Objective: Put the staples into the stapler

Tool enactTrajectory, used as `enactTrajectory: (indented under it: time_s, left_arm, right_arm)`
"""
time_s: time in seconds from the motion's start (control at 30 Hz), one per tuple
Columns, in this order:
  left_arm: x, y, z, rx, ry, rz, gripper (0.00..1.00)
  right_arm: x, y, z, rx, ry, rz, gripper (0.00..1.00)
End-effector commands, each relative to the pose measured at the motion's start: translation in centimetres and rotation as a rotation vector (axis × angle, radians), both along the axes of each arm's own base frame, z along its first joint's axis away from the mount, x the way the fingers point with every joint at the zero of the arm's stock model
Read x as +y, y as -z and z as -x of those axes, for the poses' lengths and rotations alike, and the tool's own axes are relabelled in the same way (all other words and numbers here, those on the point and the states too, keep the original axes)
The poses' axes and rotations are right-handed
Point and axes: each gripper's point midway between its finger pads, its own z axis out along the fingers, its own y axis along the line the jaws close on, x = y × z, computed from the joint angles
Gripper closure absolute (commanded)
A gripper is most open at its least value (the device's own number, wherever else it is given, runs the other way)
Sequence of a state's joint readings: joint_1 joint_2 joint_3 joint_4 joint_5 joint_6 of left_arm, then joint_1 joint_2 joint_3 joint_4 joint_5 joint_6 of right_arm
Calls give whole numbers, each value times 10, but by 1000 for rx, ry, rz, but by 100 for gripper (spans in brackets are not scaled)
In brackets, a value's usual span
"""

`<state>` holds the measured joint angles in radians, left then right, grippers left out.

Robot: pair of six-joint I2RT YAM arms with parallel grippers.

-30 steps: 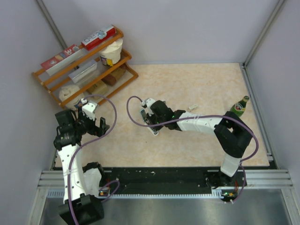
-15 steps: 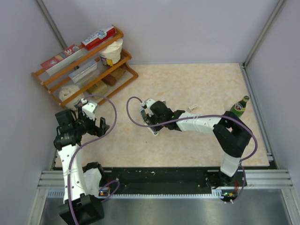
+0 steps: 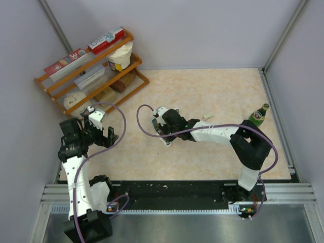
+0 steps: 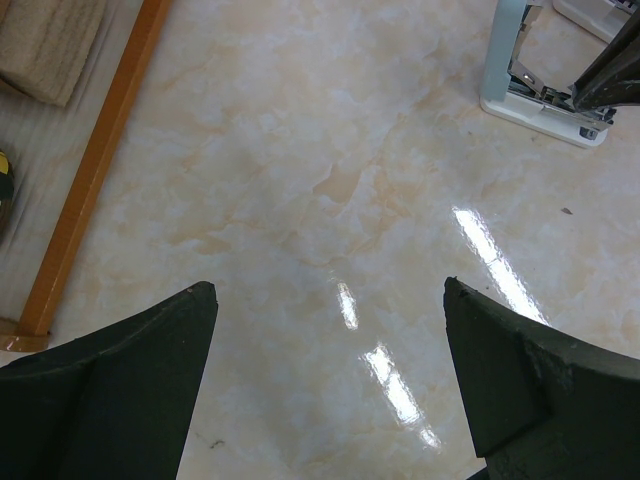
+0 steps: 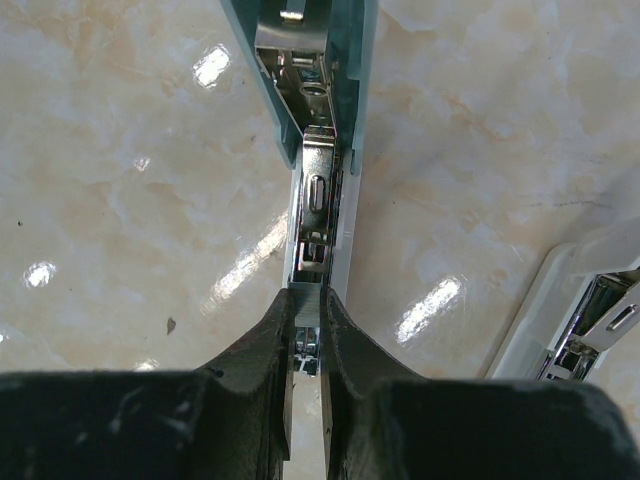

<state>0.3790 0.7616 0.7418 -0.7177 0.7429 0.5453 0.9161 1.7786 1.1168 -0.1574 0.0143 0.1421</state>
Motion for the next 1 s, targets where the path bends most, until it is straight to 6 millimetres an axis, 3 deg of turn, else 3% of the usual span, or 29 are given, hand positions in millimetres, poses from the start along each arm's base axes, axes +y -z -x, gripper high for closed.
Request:
enactTrajectory:
  time_s: [0.0,0.4,0.67,0.97]
  left_arm:
    - [2,-4,-5,-38,5,-14,1]
    - [2,-3,-5,-35,5,-13,1]
    - [2,-3,-5,-35,5,-14,1]
    - [2,-3,-5,-35,5,-13,1]
  right_arm:
    - [5,7,3,2,-8,8,90]
    - [5,5,2,0,-10,8,90]
    - [8,4,4,6,-21,-1,81]
    - [8,1,4,5,-19,-8,79]
